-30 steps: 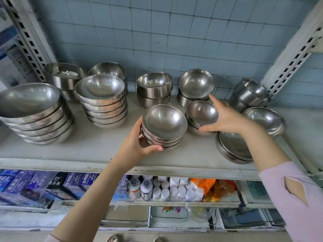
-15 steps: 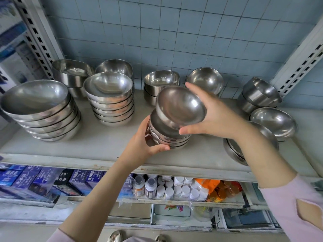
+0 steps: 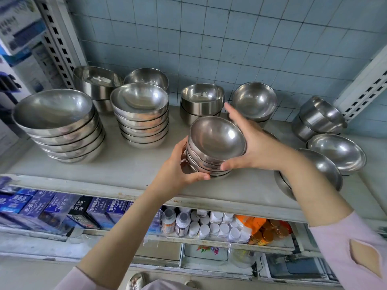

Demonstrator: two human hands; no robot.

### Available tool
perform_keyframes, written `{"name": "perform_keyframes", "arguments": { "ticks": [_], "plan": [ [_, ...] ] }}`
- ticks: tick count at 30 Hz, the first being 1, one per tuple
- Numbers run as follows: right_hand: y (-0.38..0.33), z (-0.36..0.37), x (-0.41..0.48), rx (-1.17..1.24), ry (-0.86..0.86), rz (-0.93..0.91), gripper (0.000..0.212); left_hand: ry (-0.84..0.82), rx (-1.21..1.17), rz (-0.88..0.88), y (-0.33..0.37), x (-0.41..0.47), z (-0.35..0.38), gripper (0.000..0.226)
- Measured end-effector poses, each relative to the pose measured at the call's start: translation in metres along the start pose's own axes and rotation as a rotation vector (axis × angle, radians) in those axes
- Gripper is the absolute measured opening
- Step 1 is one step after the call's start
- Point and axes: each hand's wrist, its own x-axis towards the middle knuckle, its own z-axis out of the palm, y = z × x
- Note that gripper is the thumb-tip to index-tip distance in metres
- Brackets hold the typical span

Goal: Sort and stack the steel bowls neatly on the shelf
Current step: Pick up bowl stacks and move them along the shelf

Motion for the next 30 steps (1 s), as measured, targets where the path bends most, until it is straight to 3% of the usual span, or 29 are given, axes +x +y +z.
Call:
{"name": "perform_keyframes", "arguments": {
  "ticks": [4, 8, 14, 19, 26, 30],
  "plan": [
    [0.031, -0.043, -0.002, -0.048, 0.024, 0.234, 0.133, 0.030, -0.022, -0.008, -0.001, -0.002, 0.001, 0.108],
    [0.067, -0.049, 0.000, -0.138, -0.159, 0.415, 0.146, 0.047, -0.048, -0.018, -0.001, -0.004, 0.001, 0.110],
    [0.085, -0.041, 0.005, -0.173, -0.098, 0.374, 0.123, 0.074, -0.019, -0.003, 0.003, -0.005, 0.003, 0.107],
    [0.079, -0.046, 0.002, -0.209, 0.035, 0.340, 0.117, 0.094, -0.014, 0.008, 0.004, -0.006, 0.004, 0.106],
    [0.004, -0.062, -0.015, -0.137, 0.330, 0.089, 0.106, 0.137, -0.028, 0.009, 0.003, -0.007, 0.002, 0.105],
    [-0.032, -0.032, 0.001, -0.047, 0.270, 0.009, 0.101, 0.133, -0.050, -0.013, -0.003, -0.005, 0.001, 0.115]
  ]
}}
